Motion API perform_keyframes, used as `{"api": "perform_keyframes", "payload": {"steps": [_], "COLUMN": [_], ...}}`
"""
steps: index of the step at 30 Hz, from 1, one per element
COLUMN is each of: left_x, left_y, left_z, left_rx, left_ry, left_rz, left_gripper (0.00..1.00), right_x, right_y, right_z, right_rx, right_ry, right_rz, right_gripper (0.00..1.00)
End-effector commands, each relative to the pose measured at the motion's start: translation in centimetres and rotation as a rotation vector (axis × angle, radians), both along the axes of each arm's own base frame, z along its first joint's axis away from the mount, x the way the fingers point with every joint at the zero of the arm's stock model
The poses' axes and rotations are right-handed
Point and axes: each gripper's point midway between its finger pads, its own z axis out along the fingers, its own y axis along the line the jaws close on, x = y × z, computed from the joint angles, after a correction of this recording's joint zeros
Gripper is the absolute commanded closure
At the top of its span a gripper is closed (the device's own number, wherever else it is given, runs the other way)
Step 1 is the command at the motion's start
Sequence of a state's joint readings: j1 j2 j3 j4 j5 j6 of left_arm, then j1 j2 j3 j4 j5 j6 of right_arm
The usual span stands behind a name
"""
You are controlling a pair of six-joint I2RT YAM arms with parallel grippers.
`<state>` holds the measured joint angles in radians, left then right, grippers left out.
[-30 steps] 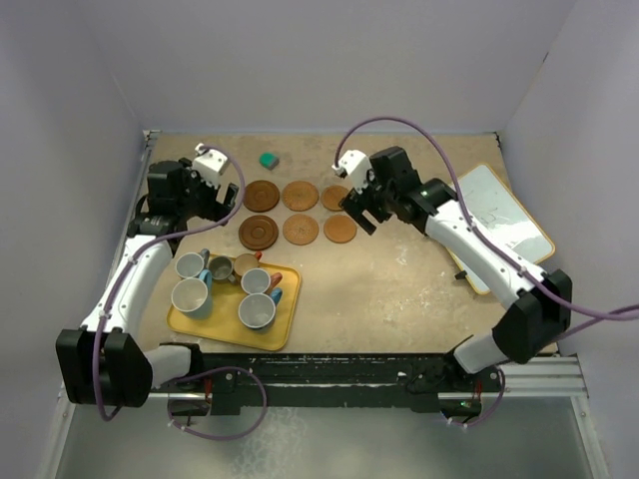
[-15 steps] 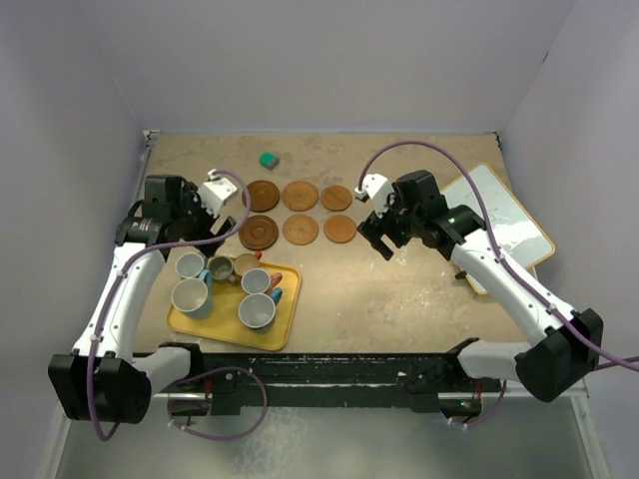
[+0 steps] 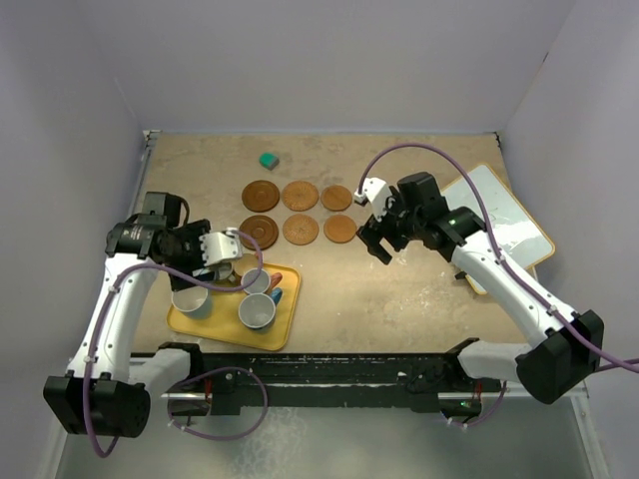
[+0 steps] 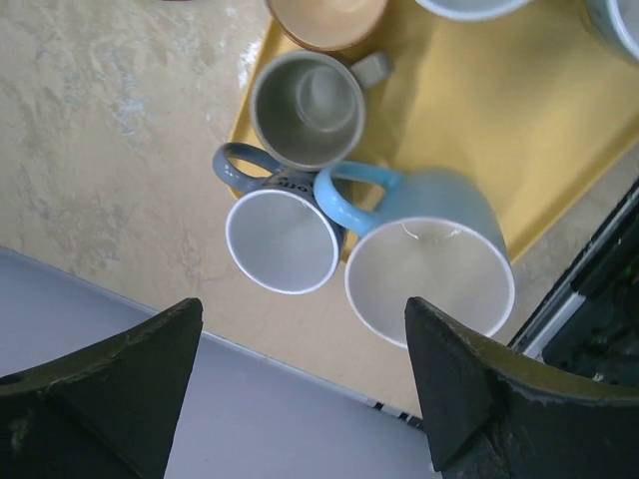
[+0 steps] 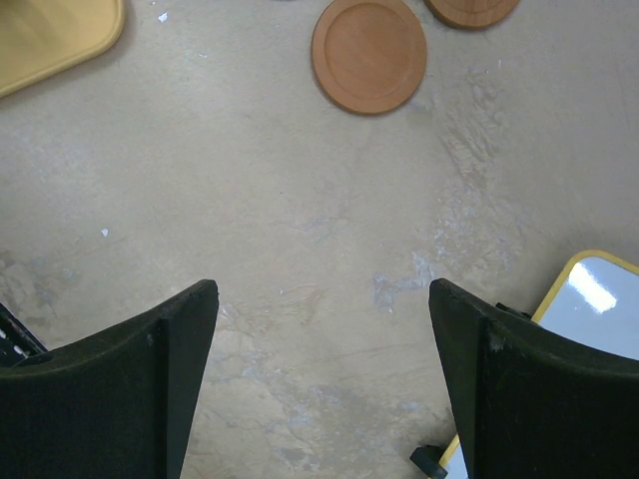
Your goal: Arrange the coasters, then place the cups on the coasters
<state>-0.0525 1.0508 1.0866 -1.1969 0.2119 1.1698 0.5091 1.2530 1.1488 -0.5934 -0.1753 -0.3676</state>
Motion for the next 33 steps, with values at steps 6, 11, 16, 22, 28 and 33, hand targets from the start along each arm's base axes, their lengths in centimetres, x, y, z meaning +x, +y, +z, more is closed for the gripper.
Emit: {"api": "perform_keyframes", "payload": {"steps": [6, 11, 16, 22, 28, 33], "left_x": [-1.6, -2.2, -3.0, -3.4, -3.8, -4.4], "left_y": [-0.6, -1.7, -2.0, -2.5, -3.1, -2.6], "left_z": [-1.8, -2.8, -3.8, -4.9, -5.7, -6.9], "left_rx": [0.064, 0.041, 0.042, 0.047, 0.057, 0.103], "left_ry": [0.091, 0.1, 0.138, 0.174, 0.207, 0.264], "left_rz": [-0.347, -0.509, -0.644, -0.759, -0.837, -0.874], "left_gripper": [0.24, 0.29, 0.3, 0.39, 0.48, 0.56], "right_x": [-0.1, 0.0, 0.0, 0.0, 0.0, 0.1], "right_y": [-0.2, -0.3, -0.3, -0.3, -0.3, -0.3], "right_z": [1.0, 0.5, 0.1, -0.2, -0.6, -1.0], "right_rx": [0.016, 0.002, -0.008, -0.015, -0.025, -0.034], "right_ry": [-0.046, -0.04, -0.027, -0.018, -0.002, 0.008], "right_rz": [0.014, 0.012, 0.015, 0.017, 0.019, 0.018], "right_gripper": [0.11, 0.11, 0.11, 0.11, 0.11, 0.12]}}
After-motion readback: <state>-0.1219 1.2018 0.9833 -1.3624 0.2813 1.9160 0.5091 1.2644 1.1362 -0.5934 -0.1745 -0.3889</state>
